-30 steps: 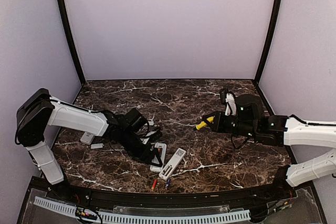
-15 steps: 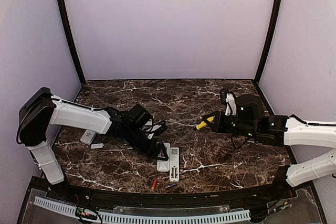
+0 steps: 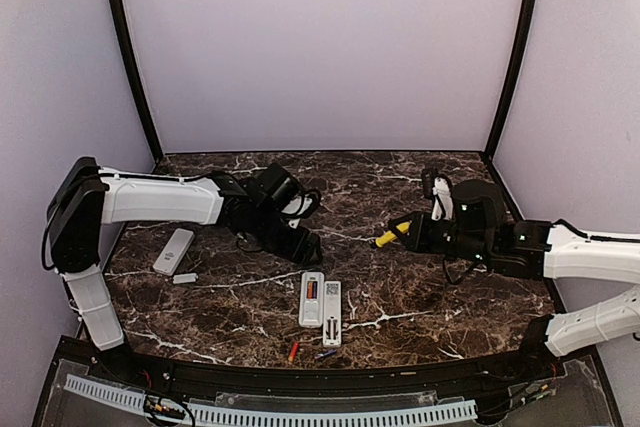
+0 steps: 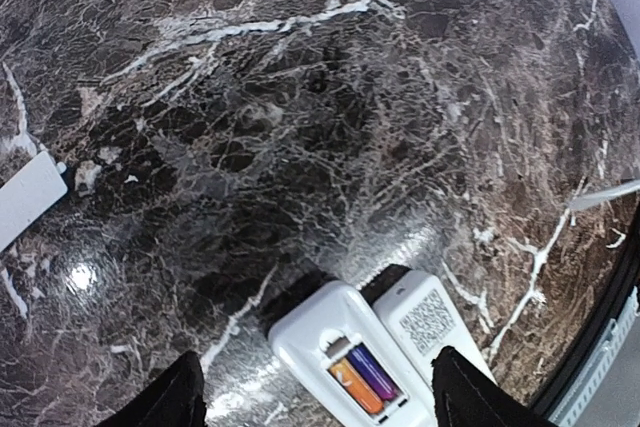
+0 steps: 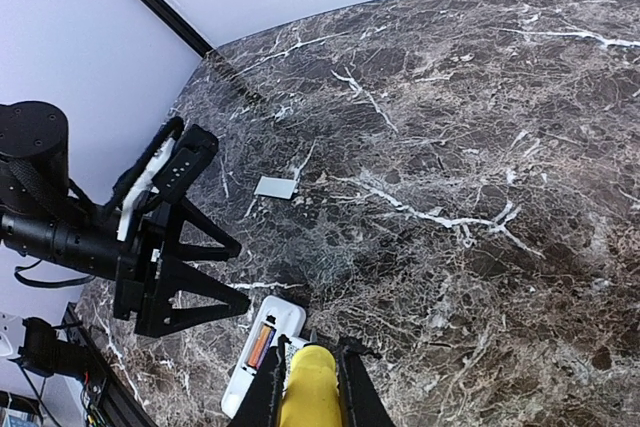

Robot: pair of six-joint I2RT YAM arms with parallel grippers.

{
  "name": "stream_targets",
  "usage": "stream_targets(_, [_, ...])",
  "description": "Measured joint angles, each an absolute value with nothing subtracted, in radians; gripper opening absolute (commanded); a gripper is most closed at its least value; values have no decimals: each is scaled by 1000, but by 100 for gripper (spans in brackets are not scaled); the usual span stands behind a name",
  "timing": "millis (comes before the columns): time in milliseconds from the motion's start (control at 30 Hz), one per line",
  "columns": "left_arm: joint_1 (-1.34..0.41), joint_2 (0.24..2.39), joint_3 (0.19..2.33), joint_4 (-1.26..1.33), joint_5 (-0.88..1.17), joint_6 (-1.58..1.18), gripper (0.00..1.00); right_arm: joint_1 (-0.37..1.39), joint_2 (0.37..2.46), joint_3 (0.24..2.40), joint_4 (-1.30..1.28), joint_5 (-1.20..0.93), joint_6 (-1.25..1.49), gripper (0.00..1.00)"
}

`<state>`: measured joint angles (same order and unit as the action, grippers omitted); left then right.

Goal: Unload the batteries from the remote control
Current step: Adjust the remote control without the battery cover at the center of the board.

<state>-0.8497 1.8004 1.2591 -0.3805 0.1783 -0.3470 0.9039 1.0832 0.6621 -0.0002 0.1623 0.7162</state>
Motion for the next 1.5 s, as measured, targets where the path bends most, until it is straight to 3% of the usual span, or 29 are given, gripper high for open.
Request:
stream_targets(900, [-915,2039,1413,-456,-11,-292,80,904,1089,655,1,181,719,0])
stream_targets(1500, [-929,1947,1316,-500,-120,-307,80,904,1104,654,3,181,720,0])
